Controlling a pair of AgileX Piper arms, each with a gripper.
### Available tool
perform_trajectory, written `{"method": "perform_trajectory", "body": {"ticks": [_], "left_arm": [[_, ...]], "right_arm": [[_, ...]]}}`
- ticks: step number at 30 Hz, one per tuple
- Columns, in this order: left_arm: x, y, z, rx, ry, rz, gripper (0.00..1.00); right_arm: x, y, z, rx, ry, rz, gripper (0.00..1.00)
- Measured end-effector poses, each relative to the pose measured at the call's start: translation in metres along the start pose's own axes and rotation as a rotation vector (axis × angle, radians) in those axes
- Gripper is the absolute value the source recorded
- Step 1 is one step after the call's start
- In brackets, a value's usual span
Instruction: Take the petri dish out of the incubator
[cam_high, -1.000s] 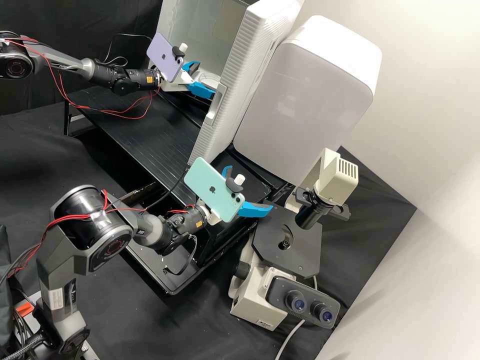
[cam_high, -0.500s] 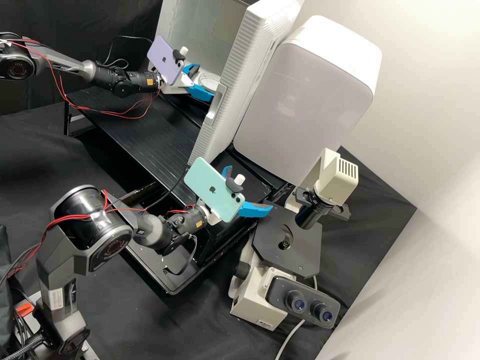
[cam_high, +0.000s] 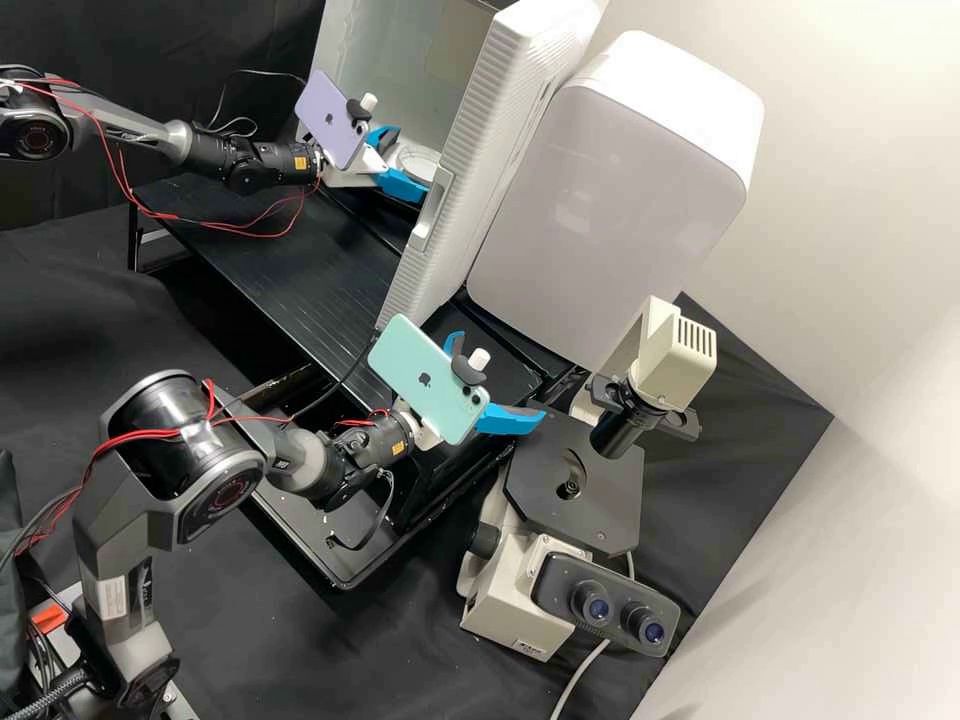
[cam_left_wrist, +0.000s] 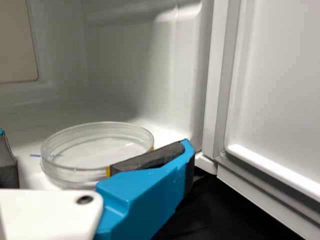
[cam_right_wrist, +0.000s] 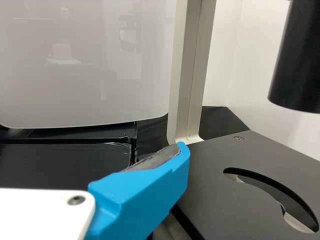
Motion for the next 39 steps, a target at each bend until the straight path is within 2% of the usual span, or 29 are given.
{"method": "perform_trajectory", "body": {"ticks": [4, 7, 14, 15, 30, 31, 39], "left_arm": [[0.002, 0.004, 0.001, 0.018, -0.002, 0.011, 1.0], [0.005, 0.005, 0.001, 0.013, -0.002, 0.017, 1.0], [0.011, -0.003, -0.001, 0.025, 0.008, -0.017, 1.0], [0.013, -0.004, -0.002, 0.037, 0.008, -0.017, 1.0], [0.014, -0.003, -0.001, 0.037, 0.006, -0.01, 1.0], [0.014, -0.003, -0.001, 0.037, 0.006, -0.01, 0.0], [0.014, -0.003, -0.001, 0.037, 0.007, -0.012, 0.0]], "right_arm": [[0.0, 0.0, 0.0, 0.0, 0.0, 0.0, 1.0], [0.0, 0.0, 0.0, 0.0, 0.0, 0.0, 1.0], [0.0, 0.0, 0.0, 0.0, 0.0, 0.0, 1.0], [0.0, 0.0, 0.0, 0.0, 0.0, 0.0, 1.0], [0.0, 0.0, 0.0, 0.0, 0.0, 0.0, 1.0], [0.0, 0.0, 0.0, 0.0, 0.0, 0.0, 1.0], [0.0, 0.0, 0.0, 0.0, 0.0, 0.0, 1.0]]}}
